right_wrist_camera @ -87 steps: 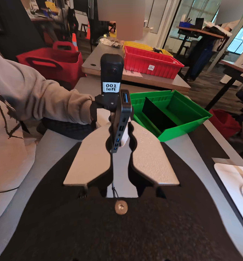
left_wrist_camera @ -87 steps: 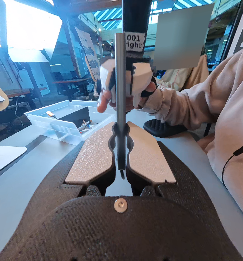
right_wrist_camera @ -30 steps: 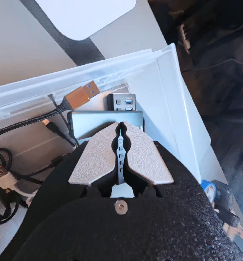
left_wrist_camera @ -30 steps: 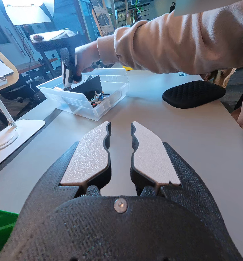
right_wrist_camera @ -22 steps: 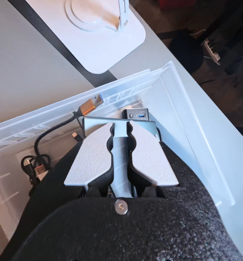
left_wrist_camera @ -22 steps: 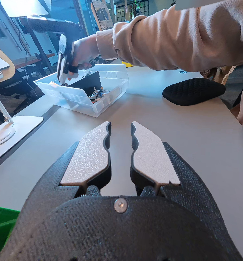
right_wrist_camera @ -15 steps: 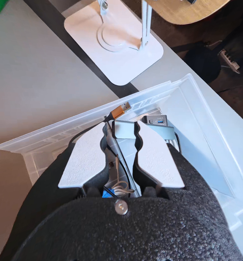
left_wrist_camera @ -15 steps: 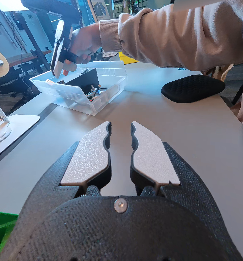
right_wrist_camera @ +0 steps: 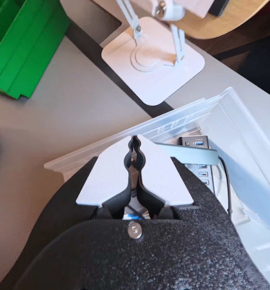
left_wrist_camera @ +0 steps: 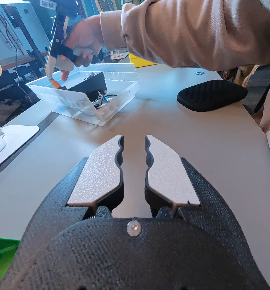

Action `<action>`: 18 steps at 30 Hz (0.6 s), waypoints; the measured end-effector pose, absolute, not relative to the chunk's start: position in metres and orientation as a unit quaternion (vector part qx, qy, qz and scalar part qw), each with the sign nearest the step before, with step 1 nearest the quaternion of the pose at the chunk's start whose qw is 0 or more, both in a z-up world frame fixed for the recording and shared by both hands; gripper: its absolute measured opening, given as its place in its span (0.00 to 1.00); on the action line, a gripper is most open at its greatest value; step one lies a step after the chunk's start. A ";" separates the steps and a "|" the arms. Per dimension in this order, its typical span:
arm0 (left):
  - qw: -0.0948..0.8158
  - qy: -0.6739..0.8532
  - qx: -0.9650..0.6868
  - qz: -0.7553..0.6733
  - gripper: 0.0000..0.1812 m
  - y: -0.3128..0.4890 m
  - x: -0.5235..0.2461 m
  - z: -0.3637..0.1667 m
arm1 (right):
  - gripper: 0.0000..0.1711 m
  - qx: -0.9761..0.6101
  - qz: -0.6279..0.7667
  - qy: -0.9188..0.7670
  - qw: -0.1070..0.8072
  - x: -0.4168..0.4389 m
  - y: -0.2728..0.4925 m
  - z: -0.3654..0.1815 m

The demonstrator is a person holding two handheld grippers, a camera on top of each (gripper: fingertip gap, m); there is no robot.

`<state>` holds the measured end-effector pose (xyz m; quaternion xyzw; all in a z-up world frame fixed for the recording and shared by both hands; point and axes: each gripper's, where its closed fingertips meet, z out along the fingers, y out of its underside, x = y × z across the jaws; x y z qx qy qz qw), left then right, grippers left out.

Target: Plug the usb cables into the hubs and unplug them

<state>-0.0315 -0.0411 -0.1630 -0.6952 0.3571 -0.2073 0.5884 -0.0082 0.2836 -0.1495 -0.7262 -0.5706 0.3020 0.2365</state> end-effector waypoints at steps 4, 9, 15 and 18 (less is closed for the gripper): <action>0.586 0.358 -0.697 -0.206 0.14 -0.042 -0.030 -0.164 | 0.00 -0.725 0.201 -0.631 0.192 0.022 0.269 -0.174; 0.586 0.363 -0.695 -0.204 0.14 -0.043 -0.026 -0.163 | 0.01 -0.683 -0.075 -0.700 0.195 0.081 0.291 -0.199; 0.577 0.363 -0.702 -0.207 0.14 -0.042 -0.025 -0.169 | 0.07 -0.667 -0.018 -0.689 0.281 0.060 0.282 -0.179; 0.574 0.364 -0.704 -0.205 0.14 -0.042 -0.024 -0.171 | 0.16 -0.675 0.037 -0.665 0.317 0.040 0.284 -0.163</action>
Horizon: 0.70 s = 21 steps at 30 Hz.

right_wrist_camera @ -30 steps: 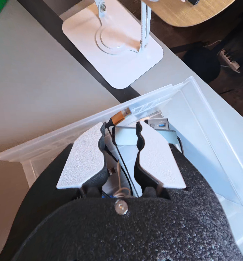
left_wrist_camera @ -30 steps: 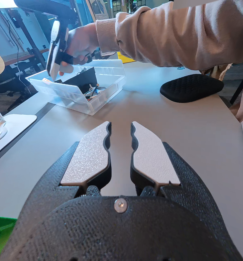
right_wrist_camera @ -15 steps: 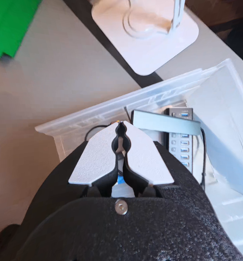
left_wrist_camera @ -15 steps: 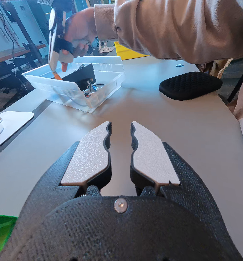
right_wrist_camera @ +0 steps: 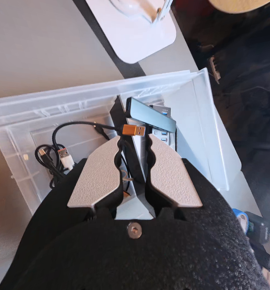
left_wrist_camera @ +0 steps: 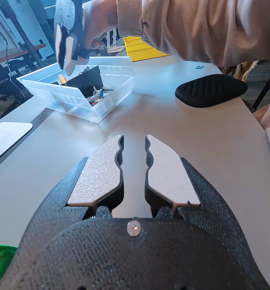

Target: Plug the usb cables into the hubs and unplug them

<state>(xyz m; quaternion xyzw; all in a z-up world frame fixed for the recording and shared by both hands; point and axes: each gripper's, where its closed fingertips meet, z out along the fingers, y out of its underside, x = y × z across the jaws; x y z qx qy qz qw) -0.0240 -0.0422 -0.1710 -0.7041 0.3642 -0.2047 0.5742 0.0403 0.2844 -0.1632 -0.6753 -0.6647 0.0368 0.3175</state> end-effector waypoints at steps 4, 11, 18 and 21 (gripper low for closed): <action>0.571 0.364 -0.707 -0.204 0.14 -0.042 -0.025 -0.173 | 0.18 -0.674 0.045 -0.663 0.324 0.018 0.288 -0.164; 0.567 0.370 -0.708 -0.201 0.14 -0.043 -0.026 -0.175 | 0.09 -0.701 0.072 -0.658 0.265 0.000 0.296 -0.185; 0.558 0.377 -0.712 -0.200 0.14 -0.045 -0.025 -0.179 | 0.04 -0.745 0.111 -0.608 0.250 -0.004 0.316 -0.182; 0.553 0.380 -0.714 -0.201 0.14 -0.045 -0.024 -0.182 | 0.06 -0.736 0.059 -0.632 0.234 0.001 0.318 -0.195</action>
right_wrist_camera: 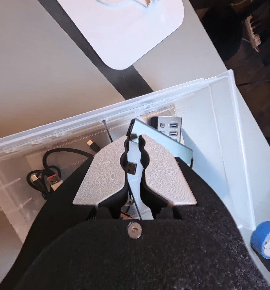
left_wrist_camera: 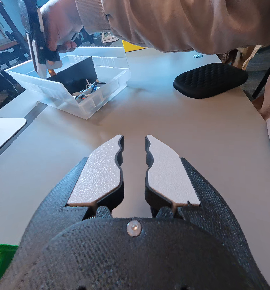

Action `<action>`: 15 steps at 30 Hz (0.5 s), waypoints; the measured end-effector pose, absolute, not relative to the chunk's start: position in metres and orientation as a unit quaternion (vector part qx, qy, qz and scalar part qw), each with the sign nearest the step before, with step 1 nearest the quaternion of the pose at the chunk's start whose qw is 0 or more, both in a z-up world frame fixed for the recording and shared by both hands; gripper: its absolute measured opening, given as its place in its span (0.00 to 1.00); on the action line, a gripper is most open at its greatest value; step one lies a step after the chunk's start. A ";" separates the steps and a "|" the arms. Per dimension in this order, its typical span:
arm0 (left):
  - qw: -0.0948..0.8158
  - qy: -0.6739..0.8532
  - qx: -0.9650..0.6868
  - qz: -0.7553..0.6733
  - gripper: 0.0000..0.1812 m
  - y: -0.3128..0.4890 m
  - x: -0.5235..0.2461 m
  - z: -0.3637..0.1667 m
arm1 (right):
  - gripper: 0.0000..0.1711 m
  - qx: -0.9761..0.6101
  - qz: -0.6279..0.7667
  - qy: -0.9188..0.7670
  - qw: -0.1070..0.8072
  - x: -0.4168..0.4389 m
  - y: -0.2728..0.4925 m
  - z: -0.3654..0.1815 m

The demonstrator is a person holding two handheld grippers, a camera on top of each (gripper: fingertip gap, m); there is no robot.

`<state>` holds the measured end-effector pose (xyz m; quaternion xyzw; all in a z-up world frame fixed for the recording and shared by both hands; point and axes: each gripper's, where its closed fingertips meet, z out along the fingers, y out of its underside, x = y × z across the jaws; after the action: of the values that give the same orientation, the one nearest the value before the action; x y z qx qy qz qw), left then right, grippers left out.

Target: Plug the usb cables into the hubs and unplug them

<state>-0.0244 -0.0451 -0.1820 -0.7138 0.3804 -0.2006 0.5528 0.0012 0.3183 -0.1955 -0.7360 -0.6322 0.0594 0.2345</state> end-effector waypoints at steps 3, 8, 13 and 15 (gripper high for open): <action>0.546 0.383 -0.717 -0.202 0.14 -0.045 -0.023 -0.186 | 0.08 -0.741 0.066 -0.623 0.242 -0.002 0.320 -0.196; 0.538 0.390 -0.720 -0.201 0.14 -0.046 -0.021 -0.190 | 0.15 -0.755 0.162 -0.582 0.255 -0.001 0.319 -0.172; 0.531 0.394 -0.722 -0.203 0.14 -0.046 -0.019 -0.194 | 0.25 -0.774 0.212 -0.564 0.194 0.021 0.307 -0.179; 0.529 0.396 -0.723 -0.202 0.14 -0.047 -0.018 -0.195 | 0.12 -0.771 0.243 -0.562 0.177 0.024 0.297 -0.185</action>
<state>-0.0175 -0.0469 -0.1947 -0.7225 0.3964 -0.2022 0.5291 0.0240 0.2965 -0.1848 -0.7706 -0.5621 0.2429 0.1767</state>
